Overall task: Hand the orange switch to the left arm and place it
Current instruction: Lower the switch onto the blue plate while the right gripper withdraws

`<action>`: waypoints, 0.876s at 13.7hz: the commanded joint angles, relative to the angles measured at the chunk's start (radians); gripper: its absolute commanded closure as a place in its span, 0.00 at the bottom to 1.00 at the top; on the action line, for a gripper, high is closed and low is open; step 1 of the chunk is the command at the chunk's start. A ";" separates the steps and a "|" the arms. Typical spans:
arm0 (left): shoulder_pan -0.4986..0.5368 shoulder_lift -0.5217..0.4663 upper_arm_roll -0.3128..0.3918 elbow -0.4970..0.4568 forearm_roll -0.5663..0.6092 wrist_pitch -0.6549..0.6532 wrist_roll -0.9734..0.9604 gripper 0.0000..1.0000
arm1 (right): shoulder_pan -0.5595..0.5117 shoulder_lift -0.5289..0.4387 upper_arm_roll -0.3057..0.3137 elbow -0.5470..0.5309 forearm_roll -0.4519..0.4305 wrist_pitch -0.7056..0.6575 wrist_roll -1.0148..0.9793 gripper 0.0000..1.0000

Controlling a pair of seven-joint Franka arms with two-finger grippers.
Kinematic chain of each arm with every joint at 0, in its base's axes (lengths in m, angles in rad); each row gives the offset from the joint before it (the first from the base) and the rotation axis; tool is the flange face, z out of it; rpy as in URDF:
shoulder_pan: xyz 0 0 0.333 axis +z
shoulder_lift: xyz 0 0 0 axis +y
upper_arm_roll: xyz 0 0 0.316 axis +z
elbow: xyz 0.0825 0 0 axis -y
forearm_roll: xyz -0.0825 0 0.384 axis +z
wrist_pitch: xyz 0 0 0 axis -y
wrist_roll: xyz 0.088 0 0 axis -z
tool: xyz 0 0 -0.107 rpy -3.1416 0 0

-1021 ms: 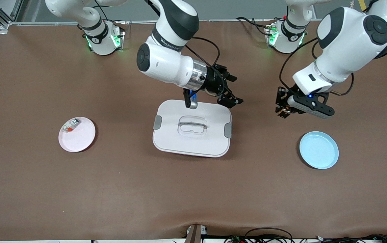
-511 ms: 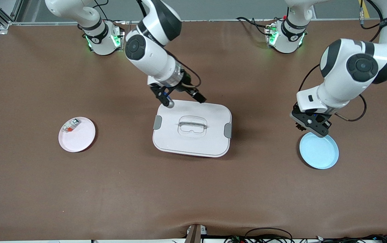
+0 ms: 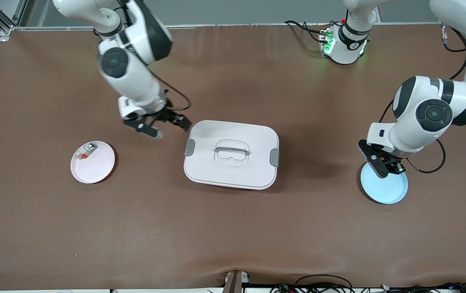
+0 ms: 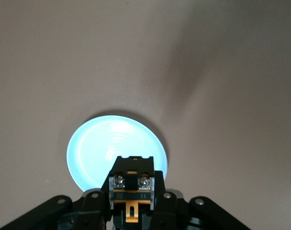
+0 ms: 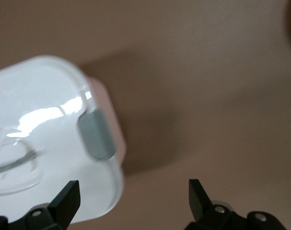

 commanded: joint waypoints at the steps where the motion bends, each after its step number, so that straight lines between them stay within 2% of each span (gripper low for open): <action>1: 0.050 0.054 -0.008 0.018 0.023 0.057 0.182 1.00 | -0.134 -0.058 0.020 -0.026 -0.077 -0.023 -0.217 0.00; 3: 0.090 0.094 -0.008 0.018 0.023 0.112 0.307 1.00 | -0.223 -0.063 0.020 -0.005 -0.109 -0.029 -0.384 0.00; 6: 0.128 0.151 -0.008 0.018 0.023 0.175 0.434 1.00 | -0.343 -0.057 0.020 0.088 -0.111 -0.121 -0.602 0.00; 8: 0.145 0.180 -0.007 0.019 0.024 0.202 0.494 1.00 | -0.384 -0.054 0.020 0.151 -0.111 -0.201 -0.644 0.00; 12: 0.181 0.240 -0.007 0.019 0.061 0.242 0.499 1.00 | -0.427 -0.054 0.020 0.228 -0.113 -0.268 -0.705 0.00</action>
